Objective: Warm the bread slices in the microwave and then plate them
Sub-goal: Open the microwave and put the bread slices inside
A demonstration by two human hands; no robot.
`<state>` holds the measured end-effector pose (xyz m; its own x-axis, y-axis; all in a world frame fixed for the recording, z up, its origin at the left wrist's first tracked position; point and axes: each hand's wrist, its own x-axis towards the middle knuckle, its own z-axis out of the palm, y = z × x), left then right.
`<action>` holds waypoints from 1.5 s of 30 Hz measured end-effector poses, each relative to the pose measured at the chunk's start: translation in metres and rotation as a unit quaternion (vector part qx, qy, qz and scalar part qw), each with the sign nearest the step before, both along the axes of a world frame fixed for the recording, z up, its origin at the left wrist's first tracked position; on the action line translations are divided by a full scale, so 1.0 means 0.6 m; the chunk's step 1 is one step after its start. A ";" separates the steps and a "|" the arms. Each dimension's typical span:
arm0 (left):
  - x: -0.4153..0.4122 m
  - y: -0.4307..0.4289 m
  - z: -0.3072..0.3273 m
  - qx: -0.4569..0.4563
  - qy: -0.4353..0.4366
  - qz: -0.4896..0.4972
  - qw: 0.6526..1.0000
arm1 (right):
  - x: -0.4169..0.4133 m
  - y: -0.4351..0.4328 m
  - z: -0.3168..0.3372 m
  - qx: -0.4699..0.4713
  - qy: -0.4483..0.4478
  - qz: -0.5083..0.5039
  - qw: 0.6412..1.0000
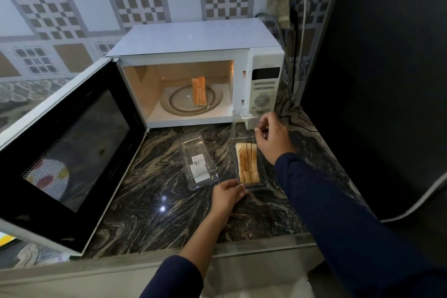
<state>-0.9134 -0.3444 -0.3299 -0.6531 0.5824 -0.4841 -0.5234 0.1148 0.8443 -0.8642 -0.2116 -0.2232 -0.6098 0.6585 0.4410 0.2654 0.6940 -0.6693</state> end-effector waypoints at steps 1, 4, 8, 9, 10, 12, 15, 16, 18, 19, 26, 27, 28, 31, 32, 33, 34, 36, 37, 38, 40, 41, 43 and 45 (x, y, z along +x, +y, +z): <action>0.001 0.002 0.002 0.005 -0.011 0.005 1.000 | -0.006 -0.001 -0.008 -0.020 -0.021 -0.010 1.000; 0.004 0.006 0.007 0.015 -0.031 0.022 0.999 | -0.021 -0.008 -0.035 -0.107 -0.144 -0.039 0.983; 0.007 0.007 0.009 0.035 -0.069 0.038 0.996 | -0.035 -0.016 -0.072 -0.164 -0.267 -0.066 0.947; 0.008 0.008 0.009 0.038 -0.075 0.039 0.996 | -0.037 -0.017 -0.076 -0.176 -0.273 -0.069 0.943; 0.010 0.009 0.010 0.041 -0.079 0.039 0.995 | -0.040 -0.017 -0.079 -0.191 -0.273 -0.070 0.940; 0.016 0.013 0.013 0.048 -0.085 0.037 0.994 | -0.040 -0.016 -0.079 -0.214 -0.267 -0.077 0.937; 0.023 0.023 0.018 0.051 -0.085 0.031 0.995 | -0.040 -0.012 -0.073 -0.215 -0.282 -0.077 0.932; 0.025 0.026 0.021 0.048 -0.084 0.028 0.995 | -0.041 -0.011 -0.073 -0.210 -0.289 -0.078 0.931; 0.031 0.029 0.020 0.049 -0.086 0.029 0.995 | -0.041 -0.011 -0.072 -0.207 -0.296 -0.088 0.928; 0.034 0.031 0.020 0.050 -0.088 0.032 0.994 | -0.039 -0.011 -0.070 -0.204 -0.295 -0.092 0.929; 0.058 0.034 0.034 0.055 -0.099 0.059 0.992 | -0.021 -0.013 -0.044 -0.203 -0.264 -0.121 0.935; 0.055 0.032 0.032 0.047 -0.100 0.065 0.992 | -0.021 -0.014 -0.043 -0.206 -0.263 -0.118 0.935; 0.052 0.031 0.030 0.040 -0.100 0.070 0.992 | -0.023 -0.017 -0.042 -0.211 -0.259 -0.116 0.935; 0.039 0.025 0.024 0.029 -0.098 0.086 0.991 | -0.029 -0.024 -0.034 -0.195 -0.249 -0.106 0.943; 0.033 0.023 0.021 0.026 -0.093 0.091 0.991 | -0.029 -0.027 -0.031 -0.192 -0.248 -0.098 0.945; 0.026 0.022 0.019 0.018 -0.086 0.094 0.992 | -0.029 -0.029 -0.027 -0.189 -0.247 -0.091 0.946; 0.020 0.021 0.016 0.008 -0.076 0.094 0.993 | -0.027 -0.031 -0.025 -0.187 -0.246 -0.088 0.947; 0.017 0.021 0.012 -0.018 -0.047 0.079 0.996 | -0.007 -0.033 -0.020 -0.185 -0.236 -0.093 0.950; 0.016 0.022 0.010 -0.030 -0.030 0.072 0.996 | 0.005 -0.034 -0.018 -0.184 -0.230 -0.098 0.950; 0.016 0.023 0.009 -0.041 -0.013 0.068 0.997 | 0.017 -0.033 -0.017 -0.185 -0.225 -0.104 0.951; 0.017 0.024 0.011 -0.063 0.016 0.059 0.996 | 0.043 -0.033 -0.014 -0.190 -0.218 -0.114 0.950; 0.018 0.025 0.011 -0.070 0.022 0.057 0.996 | 0.054 -0.033 -0.012 -0.192 -0.214 -0.119 0.950; 0.020 0.024 0.015 -0.071 0.021 0.056 0.996 | 0.077 -0.031 -0.011 -0.190 -0.205 -0.130 0.951; 0.023 0.022 0.017 -0.091 0.050 0.054 0.993 | 0.102 -0.029 -0.009 -0.189 -0.198 -0.142 0.951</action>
<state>-0.8998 -0.3312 -0.3197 -0.7577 0.4147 -0.5039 -0.4552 0.2174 0.8634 -0.8032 -0.2292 -0.2284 -0.4524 0.8876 -0.0869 0.6893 0.2862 -0.6656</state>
